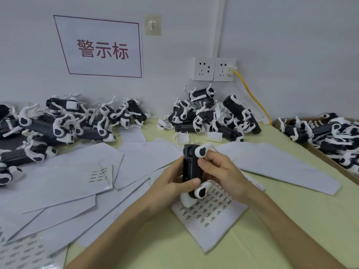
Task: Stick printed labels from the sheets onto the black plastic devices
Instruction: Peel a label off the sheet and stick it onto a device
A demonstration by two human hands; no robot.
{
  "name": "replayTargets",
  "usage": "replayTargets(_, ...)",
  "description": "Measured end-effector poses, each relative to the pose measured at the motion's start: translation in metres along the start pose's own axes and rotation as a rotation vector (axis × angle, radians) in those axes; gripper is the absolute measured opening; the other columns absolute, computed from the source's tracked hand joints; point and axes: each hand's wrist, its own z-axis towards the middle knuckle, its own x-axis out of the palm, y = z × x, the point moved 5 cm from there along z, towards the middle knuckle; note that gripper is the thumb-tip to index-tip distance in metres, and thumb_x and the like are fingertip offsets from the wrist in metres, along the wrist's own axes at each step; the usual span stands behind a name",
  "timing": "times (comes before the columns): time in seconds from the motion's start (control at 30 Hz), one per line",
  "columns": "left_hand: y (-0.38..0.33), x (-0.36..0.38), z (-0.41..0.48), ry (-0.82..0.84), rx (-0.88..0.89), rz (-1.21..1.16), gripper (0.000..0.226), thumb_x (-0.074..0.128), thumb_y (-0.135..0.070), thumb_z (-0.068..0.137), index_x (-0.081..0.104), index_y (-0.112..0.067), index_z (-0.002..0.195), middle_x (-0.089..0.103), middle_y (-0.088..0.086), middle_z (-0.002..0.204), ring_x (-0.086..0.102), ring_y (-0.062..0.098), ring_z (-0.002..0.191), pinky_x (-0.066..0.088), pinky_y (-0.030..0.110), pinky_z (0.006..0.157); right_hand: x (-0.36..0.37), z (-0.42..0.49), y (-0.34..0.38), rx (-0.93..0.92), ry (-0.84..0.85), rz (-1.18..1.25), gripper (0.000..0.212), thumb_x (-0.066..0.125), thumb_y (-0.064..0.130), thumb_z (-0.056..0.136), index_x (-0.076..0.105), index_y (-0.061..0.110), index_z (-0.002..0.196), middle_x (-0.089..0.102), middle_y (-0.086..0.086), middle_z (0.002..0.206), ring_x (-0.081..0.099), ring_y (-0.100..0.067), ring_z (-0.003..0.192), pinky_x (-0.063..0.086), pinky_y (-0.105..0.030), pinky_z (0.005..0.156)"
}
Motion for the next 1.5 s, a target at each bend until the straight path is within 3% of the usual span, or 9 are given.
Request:
replayTargets(0.1,-0.001,0.000,0.000,0.005,0.001,-0.016,0.045,0.067,-0.021,0.091,0.058,-0.028,0.134,0.070,-0.005,0.125,0.065,0.014,0.119,0.053,0.031,0.095,0.000,0.000,0.001,-0.001,-0.009,0.009,0.053,0.058,0.031,0.094,0.051,-0.020,0.109,0.055,-0.014,0.089,0.054,-0.026,0.085,0.045,-0.043,0.080)
replayTargets(0.27,-0.001,0.000,0.001,0.001,-0.004,-0.060,0.039,0.067,-0.017,0.097,0.059,-0.027,0.134,0.071,-0.005,0.126,0.067,0.015,0.117,0.055,0.026,0.088,0.001,0.000,-0.001,0.031,0.001,-0.018,0.027,0.054,0.027,0.103,0.055,0.005,0.088,0.050,0.005,0.072,0.049,-0.010,0.071,0.043,-0.027,0.070)
replayTargets(0.47,-0.005,0.003,0.000,0.020,0.034,-0.075,0.038,0.067,-0.024,0.095,0.062,-0.034,0.131,0.070,-0.006,0.125,0.067,0.014,0.116,0.055,0.023,0.086,0.003,-0.001,0.006,-0.024,-0.023,-0.105,0.049,0.055,0.036,0.093,0.059,-0.010,0.110,0.063,-0.025,0.095,0.060,-0.027,0.091,0.050,-0.052,0.087)
replayTargets(0.73,0.001,0.000,0.000,-0.010,-0.027,-0.133,0.034,0.069,-0.027,0.090,0.068,-0.029,0.123,0.073,0.000,0.121,0.069,0.018,0.113,0.055,0.025,0.086,0.000,-0.001,0.002,-0.054,0.068,-0.211,0.026,0.055,0.035,0.096,0.047,0.017,0.077,0.046,0.006,0.069,0.043,-0.010,0.067,0.039,-0.020,0.063)
replayTargets(0.97,0.005,-0.007,0.007,-0.110,-0.110,-0.223,0.036,0.069,-0.033,0.087,0.070,-0.022,0.121,0.073,0.008,0.120,0.070,0.026,0.111,0.056,0.046,0.094,-0.001,0.003,0.006,-0.103,0.007,-0.195,0.015,0.061,0.023,0.086,0.054,0.012,0.080,0.051,0.011,0.069,0.047,-0.007,0.068,0.038,-0.020,0.067)
replayTargets(1.17,0.005,-0.017,0.007,-0.164,-0.148,-0.316,0.039,0.069,-0.042,0.084,0.075,-0.013,0.110,0.070,0.010,0.101,0.065,0.026,0.095,0.053,0.029,0.071,-0.030,0.002,0.011,-0.189,-0.305,-0.079,0.034,0.062,0.031,0.086,0.053,0.019,0.056,0.047,0.000,0.056,0.043,-0.015,0.056,0.040,-0.027,0.060)
replayTargets(1.27,0.002,-0.021,0.005,-0.160,-0.173,-0.289,0.068,0.071,-0.052,0.080,0.066,0.001,0.121,0.065,0.013,0.094,0.063,0.025,0.086,0.051,0.027,0.066,-0.043,0.004,0.011,-0.185,-0.378,-0.011,0.022,0.065,0.036,0.085,0.061,0.018,0.074,0.061,-0.001,0.076,0.057,-0.015,0.072,0.042,-0.032,0.068)
replayTargets(1.4,0.000,-0.015,0.002,-0.083,-0.255,-0.283,0.070,0.064,-0.056,0.086,0.066,0.005,0.120,0.063,0.015,0.085,0.063,0.020,0.066,0.048,0.024,0.055,-0.032,0.008,0.002,-0.033,-0.012,-0.052,0.050,0.062,0.054,0.086,0.062,0.029,0.129,0.063,0.002,0.132,0.060,-0.018,0.123,0.050,-0.044,0.096)
replayTargets(1.5,0.001,-0.014,0.001,-0.101,-0.318,-0.290,0.069,0.046,-0.061,0.088,0.077,-0.002,0.107,0.067,0.015,0.077,0.062,0.022,0.060,0.045,0.023,0.050,-0.022,0.004,0.002,0.022,0.136,-0.068,0.039,0.060,0.040,0.091,0.066,0.020,0.124,0.068,-0.001,0.117,0.067,-0.012,0.101,0.054,-0.031,0.076)
